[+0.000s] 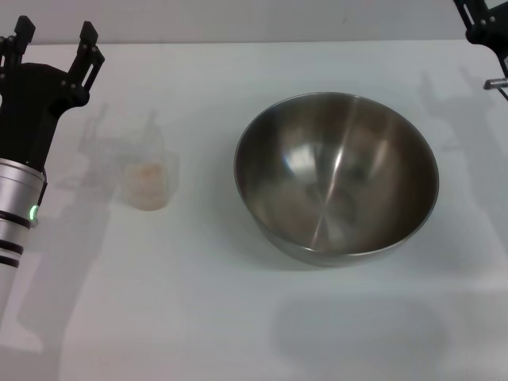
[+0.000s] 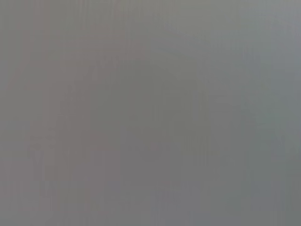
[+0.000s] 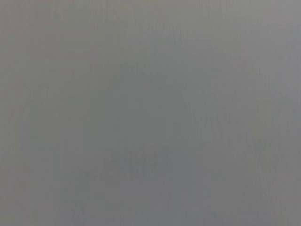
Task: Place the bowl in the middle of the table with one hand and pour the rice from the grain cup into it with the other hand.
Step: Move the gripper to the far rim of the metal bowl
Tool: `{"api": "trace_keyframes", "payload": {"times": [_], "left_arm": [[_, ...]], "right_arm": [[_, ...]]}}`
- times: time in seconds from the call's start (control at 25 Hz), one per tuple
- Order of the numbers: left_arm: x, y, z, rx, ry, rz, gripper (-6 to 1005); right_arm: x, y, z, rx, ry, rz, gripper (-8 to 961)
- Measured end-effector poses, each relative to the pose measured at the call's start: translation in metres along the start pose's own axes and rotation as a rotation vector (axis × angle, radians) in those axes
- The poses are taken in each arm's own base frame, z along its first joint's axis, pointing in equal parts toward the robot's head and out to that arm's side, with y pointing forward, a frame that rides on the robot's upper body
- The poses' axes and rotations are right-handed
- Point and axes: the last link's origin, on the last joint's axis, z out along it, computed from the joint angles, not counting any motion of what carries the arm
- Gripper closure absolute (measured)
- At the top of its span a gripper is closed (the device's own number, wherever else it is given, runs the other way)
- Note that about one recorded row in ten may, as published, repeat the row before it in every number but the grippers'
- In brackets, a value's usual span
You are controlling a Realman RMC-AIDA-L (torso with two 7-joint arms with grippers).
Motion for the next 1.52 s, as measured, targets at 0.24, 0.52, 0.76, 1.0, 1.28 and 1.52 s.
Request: {"api": "trace_keyframes", "payload": {"times": [0.24,0.52,0.76,1.0,1.28,1.52], "left_arm": [[0.0,-0.001,0.0,0.001,-0.002,0.003,168],[0.0,-0.003,0.0,0.003,-0.003,0.007,167],[-0.001,-0.004,-0.001,0.006,-0.005,0.009,168],[-0.001,-0.005,-0.003,0.01,-0.009,0.011,169],[-0.002,-0.008,-0.005,0.013,-0.015,0.022,167],[-0.002,-0.009,-0.005,0.013,-0.014,0.023,169]], "right_arm": [[0.003,0.003,0.027,-0.007,0.127,0.059,260],[-0.003,0.029,0.049,-0.07,0.317,0.121,260],[-0.033,0.046,0.056,-0.078,0.535,0.168,261],[-0.08,0.052,0.054,-0.132,0.73,0.122,261],[-0.106,0.05,0.05,-0.223,1.053,0.093,262],[-0.101,0.051,0.05,-0.269,1.197,0.087,262]]}}
